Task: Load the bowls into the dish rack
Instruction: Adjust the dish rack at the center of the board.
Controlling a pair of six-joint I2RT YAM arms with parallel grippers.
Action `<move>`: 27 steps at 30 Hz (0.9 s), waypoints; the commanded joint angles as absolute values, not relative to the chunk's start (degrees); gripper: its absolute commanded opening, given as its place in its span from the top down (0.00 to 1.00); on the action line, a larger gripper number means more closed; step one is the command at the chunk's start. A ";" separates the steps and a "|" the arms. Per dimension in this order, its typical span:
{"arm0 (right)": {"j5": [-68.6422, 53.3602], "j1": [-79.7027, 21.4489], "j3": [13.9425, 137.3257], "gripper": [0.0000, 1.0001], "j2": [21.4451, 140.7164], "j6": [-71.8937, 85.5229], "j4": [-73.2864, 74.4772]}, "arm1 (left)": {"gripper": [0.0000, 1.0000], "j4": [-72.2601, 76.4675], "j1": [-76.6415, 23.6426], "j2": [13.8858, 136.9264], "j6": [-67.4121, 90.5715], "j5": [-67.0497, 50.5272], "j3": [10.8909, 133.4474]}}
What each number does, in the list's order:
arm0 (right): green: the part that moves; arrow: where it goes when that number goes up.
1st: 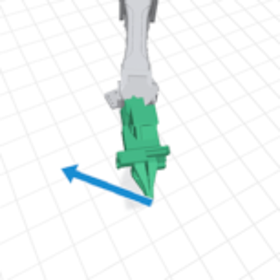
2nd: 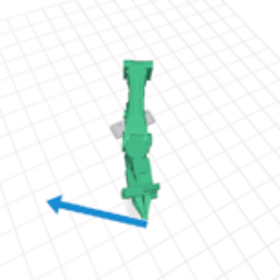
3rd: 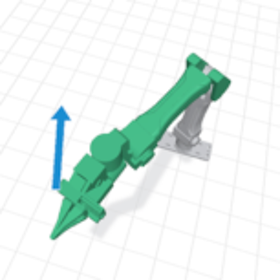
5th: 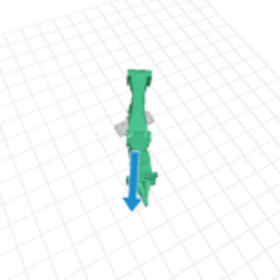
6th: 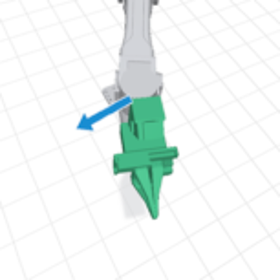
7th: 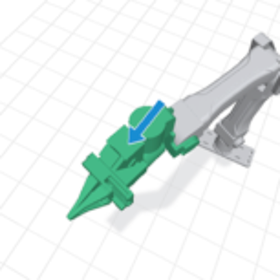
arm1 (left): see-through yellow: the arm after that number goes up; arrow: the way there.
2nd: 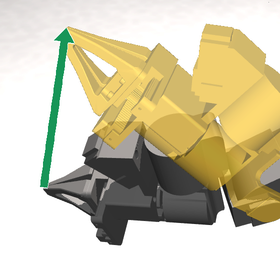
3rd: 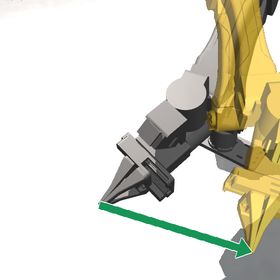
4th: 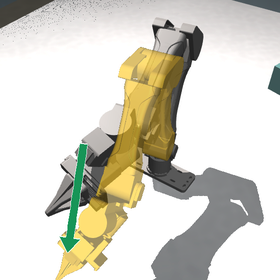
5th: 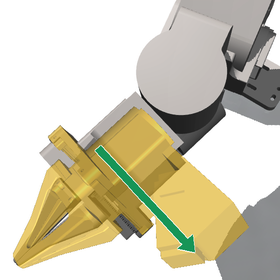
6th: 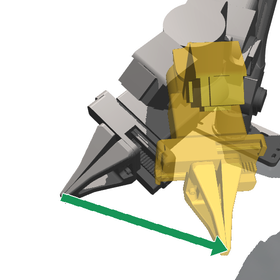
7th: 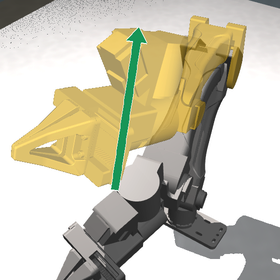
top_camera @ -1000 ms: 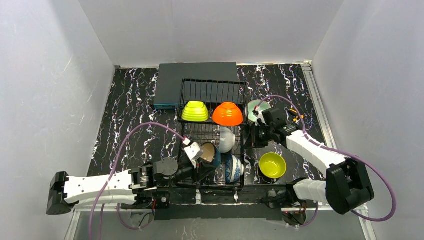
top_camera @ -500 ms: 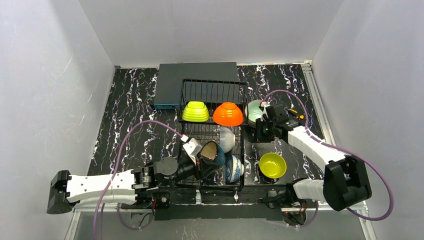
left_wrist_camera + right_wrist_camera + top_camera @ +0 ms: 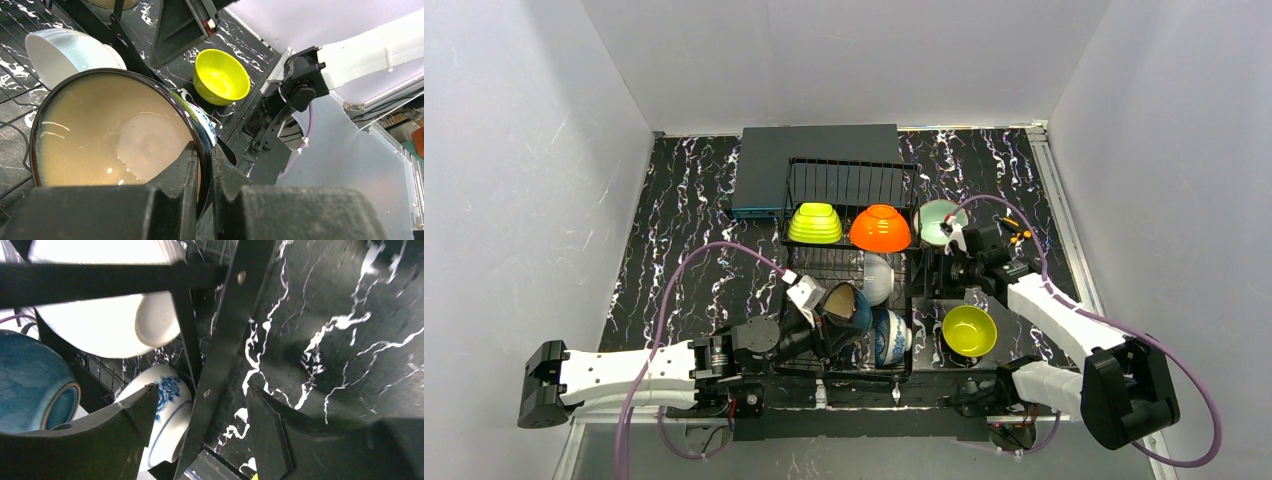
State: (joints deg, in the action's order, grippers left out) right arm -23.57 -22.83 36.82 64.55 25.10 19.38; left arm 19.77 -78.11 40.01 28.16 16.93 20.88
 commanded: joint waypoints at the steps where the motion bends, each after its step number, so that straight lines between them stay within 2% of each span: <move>1: -28.98 -22.59 33.17 0.27 65.70 28.94 12.54 | 1.00 26.23 -77.96 39.36 28.47 19.25 21.27; 14: -31.95 -23.41 31.88 0.45 78.40 30.85 0.70 | 1.00 26.29 -77.95 39.45 29.09 20.19 20.77; 23: -28.16 -23.45 37.86 0.93 76.75 27.57 8.85 | 1.00 26.28 -77.96 38.27 29.37 21.15 19.83; 25: -26.40 -23.45 39.98 0.99 76.06 26.01 11.63 | 1.00 26.31 -77.96 38.15 29.48 21.35 19.63; 27: -25.21 -23.45 42.26 0.99 75.92 24.13 14.32 | 1.00 26.30 -77.96 38.12 29.44 21.49 19.51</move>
State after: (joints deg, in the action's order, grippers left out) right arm -29.43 -24.14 35.70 77.71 26.94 11.31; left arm 19.99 -78.11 40.32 29.65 19.00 19.07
